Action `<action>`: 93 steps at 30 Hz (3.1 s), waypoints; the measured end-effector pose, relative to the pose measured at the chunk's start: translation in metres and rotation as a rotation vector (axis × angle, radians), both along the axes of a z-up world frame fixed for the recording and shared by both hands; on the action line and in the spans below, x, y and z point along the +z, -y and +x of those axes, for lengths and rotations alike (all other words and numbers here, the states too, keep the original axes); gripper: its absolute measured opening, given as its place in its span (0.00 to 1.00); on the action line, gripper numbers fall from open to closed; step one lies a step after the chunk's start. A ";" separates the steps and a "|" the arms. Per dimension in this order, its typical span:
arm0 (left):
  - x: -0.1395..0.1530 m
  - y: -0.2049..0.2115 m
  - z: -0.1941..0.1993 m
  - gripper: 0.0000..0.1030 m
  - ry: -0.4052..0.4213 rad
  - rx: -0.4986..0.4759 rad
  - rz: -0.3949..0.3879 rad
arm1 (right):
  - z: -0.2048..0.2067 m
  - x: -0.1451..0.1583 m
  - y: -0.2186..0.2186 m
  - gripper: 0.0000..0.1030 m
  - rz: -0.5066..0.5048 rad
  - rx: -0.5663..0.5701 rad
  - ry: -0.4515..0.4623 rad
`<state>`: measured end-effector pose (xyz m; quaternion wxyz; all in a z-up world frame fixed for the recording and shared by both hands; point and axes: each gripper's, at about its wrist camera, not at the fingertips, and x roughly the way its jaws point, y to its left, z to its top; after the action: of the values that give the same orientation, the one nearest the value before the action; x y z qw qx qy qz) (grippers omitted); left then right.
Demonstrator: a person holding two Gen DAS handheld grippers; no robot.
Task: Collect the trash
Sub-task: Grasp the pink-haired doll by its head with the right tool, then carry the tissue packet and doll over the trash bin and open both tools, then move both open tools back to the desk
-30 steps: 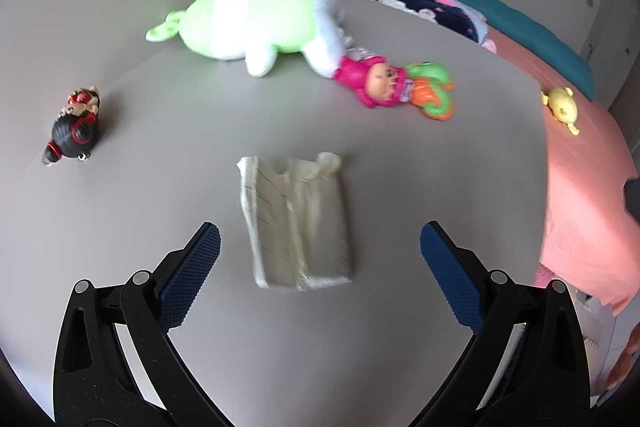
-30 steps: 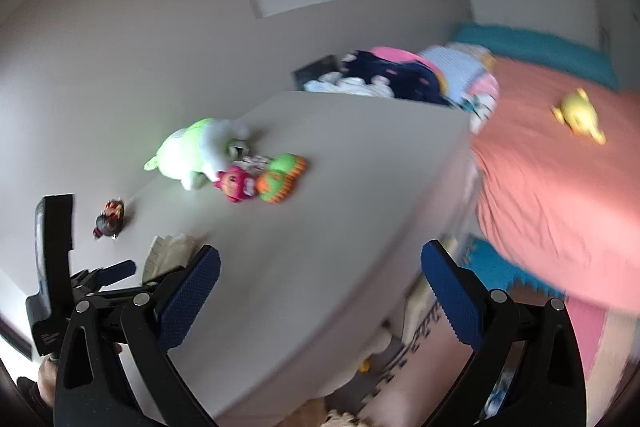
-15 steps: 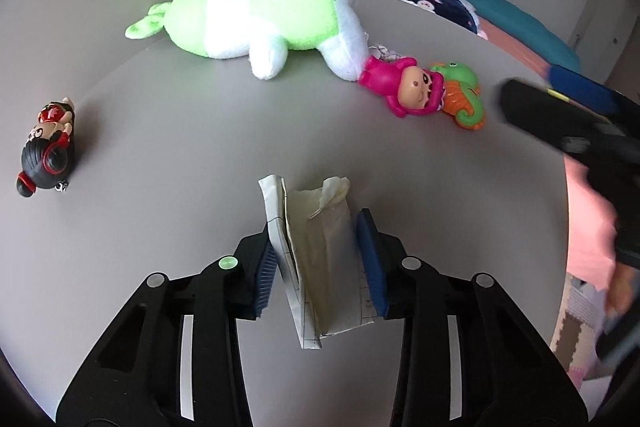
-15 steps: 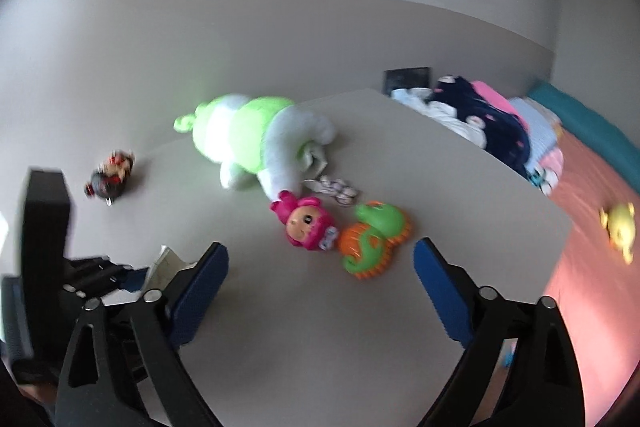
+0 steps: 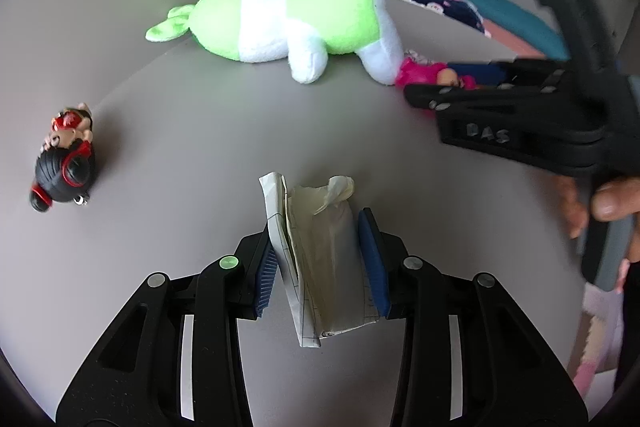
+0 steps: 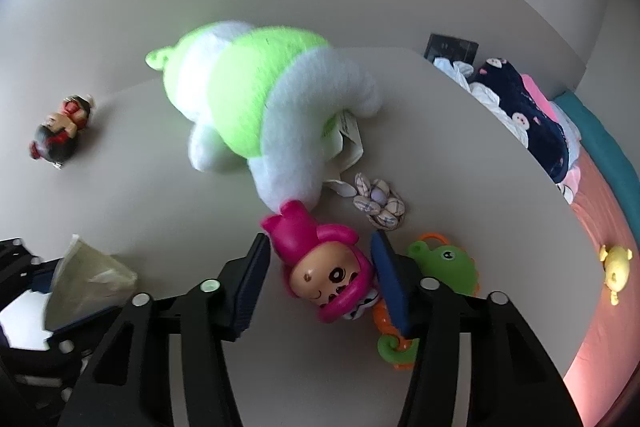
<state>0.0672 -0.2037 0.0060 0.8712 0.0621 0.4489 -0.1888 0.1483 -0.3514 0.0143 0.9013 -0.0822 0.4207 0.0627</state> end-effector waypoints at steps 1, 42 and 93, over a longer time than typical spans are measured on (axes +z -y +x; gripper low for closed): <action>0.000 -0.003 0.001 0.36 -0.007 0.004 -0.024 | 0.001 -0.001 -0.001 0.48 -0.005 -0.001 -0.002; 0.047 0.180 -0.232 0.35 0.115 -0.467 -0.102 | -0.352 0.073 0.171 0.46 0.213 -0.466 0.304; -0.031 0.276 -0.304 0.94 -0.043 -0.703 -0.038 | -0.470 -0.026 0.271 0.97 0.191 -0.926 0.178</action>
<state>-0.2368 -0.4798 -0.0250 0.7440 0.1926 0.4149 -0.4870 -0.3219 -0.6222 -0.0116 0.8704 0.1918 0.3267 -0.3144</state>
